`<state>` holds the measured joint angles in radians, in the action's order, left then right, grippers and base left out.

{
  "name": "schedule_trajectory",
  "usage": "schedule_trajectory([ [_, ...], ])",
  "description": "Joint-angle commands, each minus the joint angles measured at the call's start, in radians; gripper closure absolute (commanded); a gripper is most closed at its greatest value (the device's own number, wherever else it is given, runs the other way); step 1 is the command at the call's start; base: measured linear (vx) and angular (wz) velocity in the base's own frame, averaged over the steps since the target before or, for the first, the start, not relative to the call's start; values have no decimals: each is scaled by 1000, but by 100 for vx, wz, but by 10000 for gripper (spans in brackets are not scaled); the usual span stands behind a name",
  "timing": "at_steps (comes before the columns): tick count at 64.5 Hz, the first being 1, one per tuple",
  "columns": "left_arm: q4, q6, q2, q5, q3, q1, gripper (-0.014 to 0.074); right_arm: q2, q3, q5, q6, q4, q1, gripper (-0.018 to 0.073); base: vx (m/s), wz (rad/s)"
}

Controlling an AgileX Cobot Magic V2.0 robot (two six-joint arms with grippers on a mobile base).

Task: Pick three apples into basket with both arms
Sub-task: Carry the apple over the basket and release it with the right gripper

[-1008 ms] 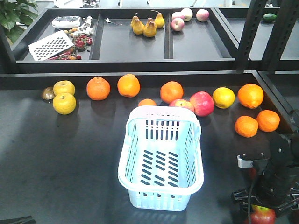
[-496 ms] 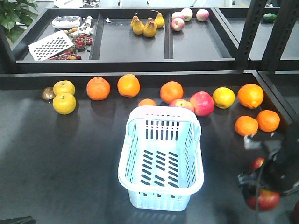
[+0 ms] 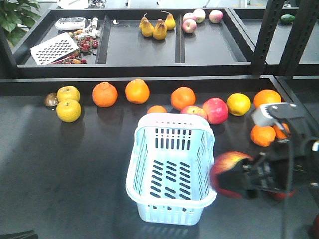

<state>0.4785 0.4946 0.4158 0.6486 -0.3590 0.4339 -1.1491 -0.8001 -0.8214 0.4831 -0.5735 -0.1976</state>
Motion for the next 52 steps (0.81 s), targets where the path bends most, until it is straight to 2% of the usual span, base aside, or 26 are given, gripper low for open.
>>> schedule_trajectory([
  [1,31,-3,7,-56,-27,2,604,-20,-23,141,45,-102,-58,563,0,0],
  [11,31,-3,7,-56,-27,2,604,-151,-24,289,66,-114,-139,509,0,0],
  [17,31,-3,7,-56,-27,2,604,-236,-47,339,78,-139,-165,402,0,0],
  [19,31,-3,7,-55,-27,2,604,-266,-64,327,79,-145,-166,356,0,0],
  [25,31,-3,7,-55,-27,2,604,-333,-140,240,89,-171,-166,121,0,0],
  [34,31,-3,7,-55,-27,2,604,-389,-227,176,99,-168,-166,-166,0,0],
  [41,31,-3,7,-55,-27,2,604,-403,-244,167,96,-160,-166,-166,0,0],
  [52,31,-3,7,-55,-27,2,604,-403,-243,180,96,-130,-163,-119,0,0],
])
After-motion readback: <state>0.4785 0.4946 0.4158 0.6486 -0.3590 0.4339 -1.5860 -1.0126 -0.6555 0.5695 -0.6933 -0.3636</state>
